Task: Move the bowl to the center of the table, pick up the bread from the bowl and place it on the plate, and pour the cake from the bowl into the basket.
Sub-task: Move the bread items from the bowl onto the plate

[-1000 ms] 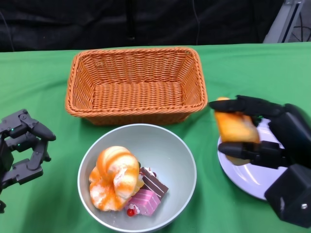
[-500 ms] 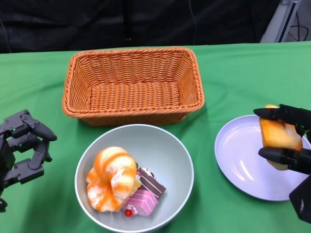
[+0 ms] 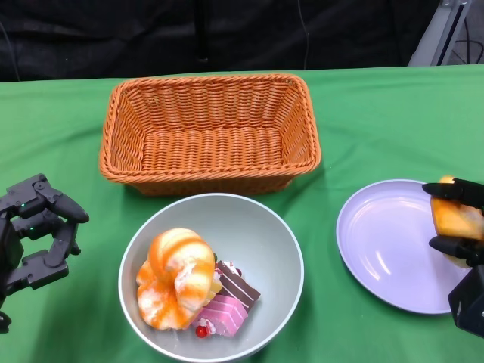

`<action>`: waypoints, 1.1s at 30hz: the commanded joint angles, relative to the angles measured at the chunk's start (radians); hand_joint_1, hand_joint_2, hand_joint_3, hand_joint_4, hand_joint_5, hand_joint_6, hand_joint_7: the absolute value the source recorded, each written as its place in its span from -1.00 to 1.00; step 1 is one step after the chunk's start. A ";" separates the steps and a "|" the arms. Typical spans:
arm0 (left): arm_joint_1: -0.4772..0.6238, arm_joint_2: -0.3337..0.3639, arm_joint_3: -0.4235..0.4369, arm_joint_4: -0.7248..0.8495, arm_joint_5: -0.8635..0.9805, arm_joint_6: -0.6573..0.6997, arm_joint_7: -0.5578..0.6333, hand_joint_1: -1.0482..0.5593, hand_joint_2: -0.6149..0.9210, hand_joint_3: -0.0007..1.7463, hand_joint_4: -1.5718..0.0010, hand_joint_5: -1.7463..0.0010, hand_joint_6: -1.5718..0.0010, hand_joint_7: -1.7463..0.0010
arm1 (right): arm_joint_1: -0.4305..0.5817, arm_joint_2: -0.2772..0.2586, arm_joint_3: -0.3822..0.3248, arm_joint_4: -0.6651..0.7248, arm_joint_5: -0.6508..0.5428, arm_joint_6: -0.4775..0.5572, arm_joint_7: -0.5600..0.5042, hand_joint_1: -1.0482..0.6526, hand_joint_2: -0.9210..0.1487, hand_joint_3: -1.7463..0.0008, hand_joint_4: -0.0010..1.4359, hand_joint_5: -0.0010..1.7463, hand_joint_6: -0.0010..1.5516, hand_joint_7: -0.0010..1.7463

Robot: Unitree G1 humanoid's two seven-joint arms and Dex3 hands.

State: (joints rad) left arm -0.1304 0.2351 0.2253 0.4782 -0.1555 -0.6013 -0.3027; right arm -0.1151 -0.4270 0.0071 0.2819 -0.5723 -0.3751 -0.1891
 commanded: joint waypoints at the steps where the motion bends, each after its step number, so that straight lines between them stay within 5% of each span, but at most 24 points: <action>1: -0.008 0.021 0.005 0.010 0.002 -0.015 -0.001 0.36 0.70 0.09 0.01 -0.88 0.01 -0.50 | -0.014 -0.026 0.000 0.011 0.006 -0.012 -0.020 0.12 -0.94 1.00 0.11 0.59 0.42 -0.76; 7: -0.001 0.022 0.004 -0.002 0.011 -0.007 0.009 0.35 0.70 0.08 0.00 -0.87 0.02 -0.49 | -0.111 -0.010 0.081 0.197 -0.029 0.008 -0.030 0.10 -0.97 1.00 0.11 0.42 0.42 -0.84; 10: -0.001 0.023 0.004 0.003 0.015 -0.019 0.006 0.36 0.70 0.07 0.00 -0.86 0.02 -0.49 | -0.147 -0.005 0.121 0.270 -0.036 -0.006 -0.048 0.10 -0.97 0.99 0.08 0.59 0.46 -0.88; 23: -0.001 0.023 0.004 0.002 0.019 -0.019 0.009 0.36 0.70 0.09 0.00 -0.86 0.02 -0.50 | -0.174 -0.008 0.165 0.307 -0.026 0.014 -0.048 0.09 -0.99 1.00 0.04 0.63 0.46 -0.95; 30: 0.003 0.015 0.001 -0.005 0.013 -0.014 0.007 0.35 0.69 0.09 0.01 -0.88 0.02 -0.50 | -0.211 0.001 0.244 0.260 -0.053 0.195 0.133 0.02 -0.99 0.99 0.09 0.17 0.35 -0.99; 33: 0.005 0.015 0.000 -0.011 0.016 -0.012 0.010 0.35 0.69 0.09 0.00 -0.88 0.02 -0.51 | -0.189 -0.015 0.253 0.148 -0.049 0.302 0.261 -0.09 -1.00 0.95 0.29 -0.76 -0.08 -1.00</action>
State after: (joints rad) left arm -0.1286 0.2366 0.2227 0.4772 -0.1442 -0.6102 -0.3020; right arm -0.3329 -0.4226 0.2507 0.4622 -0.6300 -0.1107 0.0208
